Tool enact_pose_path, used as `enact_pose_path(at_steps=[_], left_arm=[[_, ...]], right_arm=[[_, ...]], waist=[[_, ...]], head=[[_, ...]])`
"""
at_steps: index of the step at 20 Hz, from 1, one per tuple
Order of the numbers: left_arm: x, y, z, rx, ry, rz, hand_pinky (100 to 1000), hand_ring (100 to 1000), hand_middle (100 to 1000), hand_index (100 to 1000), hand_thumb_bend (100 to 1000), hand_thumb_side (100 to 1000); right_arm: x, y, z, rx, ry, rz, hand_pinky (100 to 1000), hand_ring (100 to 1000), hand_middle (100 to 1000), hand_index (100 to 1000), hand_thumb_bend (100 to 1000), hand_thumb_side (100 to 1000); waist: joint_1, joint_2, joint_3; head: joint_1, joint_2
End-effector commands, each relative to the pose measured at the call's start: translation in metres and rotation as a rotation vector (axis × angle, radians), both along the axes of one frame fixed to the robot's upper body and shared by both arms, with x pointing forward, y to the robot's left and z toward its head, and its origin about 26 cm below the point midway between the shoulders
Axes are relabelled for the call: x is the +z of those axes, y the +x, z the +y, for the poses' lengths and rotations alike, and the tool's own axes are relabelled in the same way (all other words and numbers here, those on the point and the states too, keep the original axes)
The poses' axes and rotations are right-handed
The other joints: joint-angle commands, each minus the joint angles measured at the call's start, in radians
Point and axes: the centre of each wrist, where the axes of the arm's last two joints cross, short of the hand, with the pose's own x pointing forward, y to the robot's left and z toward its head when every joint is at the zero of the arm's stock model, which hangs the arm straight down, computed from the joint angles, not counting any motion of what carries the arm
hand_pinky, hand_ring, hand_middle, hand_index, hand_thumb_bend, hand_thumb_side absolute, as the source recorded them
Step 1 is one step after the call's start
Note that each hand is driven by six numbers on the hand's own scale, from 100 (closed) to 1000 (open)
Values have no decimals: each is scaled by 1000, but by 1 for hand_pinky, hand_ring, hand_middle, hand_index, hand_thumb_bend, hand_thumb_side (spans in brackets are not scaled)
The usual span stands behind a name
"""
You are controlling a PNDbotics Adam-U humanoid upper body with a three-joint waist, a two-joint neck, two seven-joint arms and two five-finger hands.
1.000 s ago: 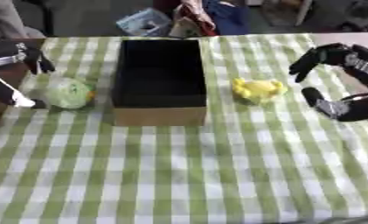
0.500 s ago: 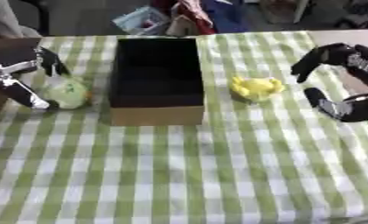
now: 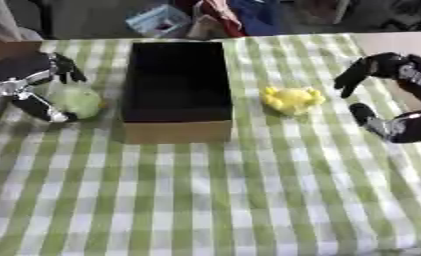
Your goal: Pick up objects on the table and place them in the box.
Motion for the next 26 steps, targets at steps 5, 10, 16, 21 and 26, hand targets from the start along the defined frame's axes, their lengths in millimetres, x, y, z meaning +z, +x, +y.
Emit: enact_pose_path(at_steps=[5,10,16,21,26], left_arm=[[15,0,4,17,60,-94,560,455,462,633,507,200],[37,-3,-1,-18,24,-220,552,438,442,612,468,183],[88,-8,-30,-150,-59,-357,561,438,443,615,455,155],[110,-9,-66,-283,-93,-376,571,452,455,625,474,156],[105,-5,-93,-378,-64,-327,579,466,467,634,488,169]], right_arm=[[9,1,-3,-3,-2,-22,746,620,665,799,100,347],[8,1,-4,-9,-2,-21,746,621,665,799,100,347],[8,1,-4,-6,-6,-19,746,621,665,800,100,349],[7,2,0,13,-16,-13,746,621,665,800,100,355],[7,3,5,35,-27,-6,746,620,664,799,100,363]], waist=[[1,-13,-3],[2,-17,3],[6,-25,4],[12,-30,-7],[18,-33,-25]], head=[[4,-12],[1,-13],[2,-19],[13,-25],[19,-28]])
